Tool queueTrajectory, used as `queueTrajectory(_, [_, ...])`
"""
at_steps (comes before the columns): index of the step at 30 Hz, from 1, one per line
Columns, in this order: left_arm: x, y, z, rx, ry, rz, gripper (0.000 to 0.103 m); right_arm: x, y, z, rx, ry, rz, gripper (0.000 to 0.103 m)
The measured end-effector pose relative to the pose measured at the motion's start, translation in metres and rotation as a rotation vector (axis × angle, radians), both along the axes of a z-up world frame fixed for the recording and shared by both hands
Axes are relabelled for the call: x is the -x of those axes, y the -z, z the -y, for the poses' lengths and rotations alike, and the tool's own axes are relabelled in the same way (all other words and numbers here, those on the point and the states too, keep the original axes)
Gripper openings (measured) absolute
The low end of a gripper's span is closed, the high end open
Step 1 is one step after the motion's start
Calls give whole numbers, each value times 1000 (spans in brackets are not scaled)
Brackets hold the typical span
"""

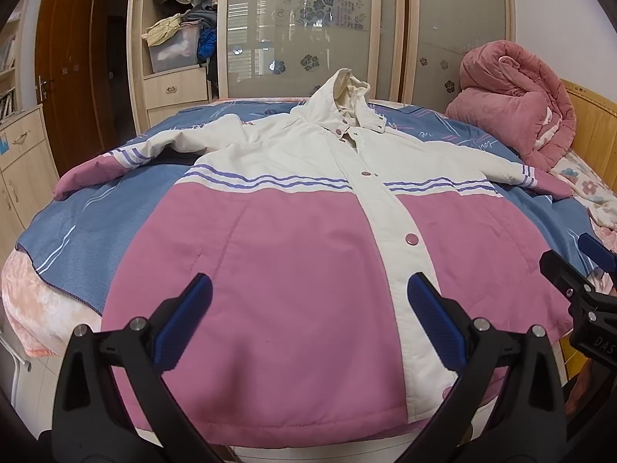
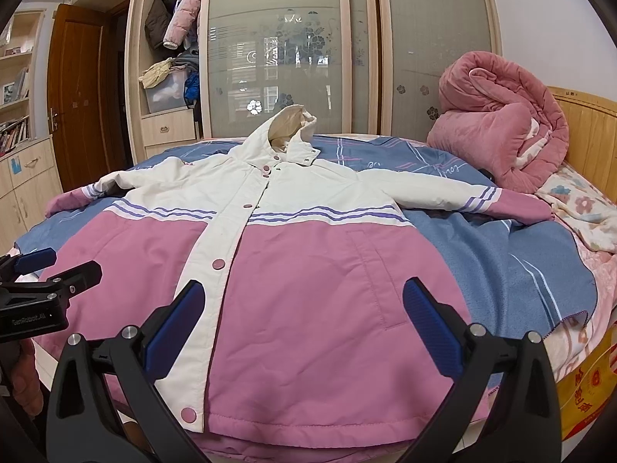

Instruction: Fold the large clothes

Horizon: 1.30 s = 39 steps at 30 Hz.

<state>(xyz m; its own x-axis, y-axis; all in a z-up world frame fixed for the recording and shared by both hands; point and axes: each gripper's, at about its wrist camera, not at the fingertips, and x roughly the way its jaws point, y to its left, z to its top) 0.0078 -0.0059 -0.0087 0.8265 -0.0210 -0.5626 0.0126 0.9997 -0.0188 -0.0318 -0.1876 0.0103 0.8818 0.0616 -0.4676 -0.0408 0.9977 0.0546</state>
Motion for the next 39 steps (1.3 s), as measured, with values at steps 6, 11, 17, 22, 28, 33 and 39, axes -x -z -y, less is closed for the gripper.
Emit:
queueTrajectory(6, [-1, 2, 0, 2, 8, -5, 101, -1, 1, 0, -4, -2, 0, 102])
queueTrajectory(11, [-2, 4, 0, 12, 20, -13, 101, -1, 2, -1, -5, -5, -1, 102])
queueTrajectory(17, [-7, 2, -7, 77, 1, -47, 101, -2, 2, -1, -10, -1, 1, 102])
queueTrajectory(22, [-7, -8, -10, 136, 42, -58, 101, 2, -1, 1, -8, 12, 24, 102])
queueTrajectory(28, [13, -15, -5, -60, 29, 93, 101, 13, -11, 4, -3, 19, 105, 102])
queueTrajectory(33, [42, -18, -29, 80, 102, 313, 101, 12, -13, 3, 14, 3, 100, 102])
queueTrajectory(39, [24, -9, -45, -21, 75, 109, 101, 11, -15, 11, -41, -1, 98, 102])
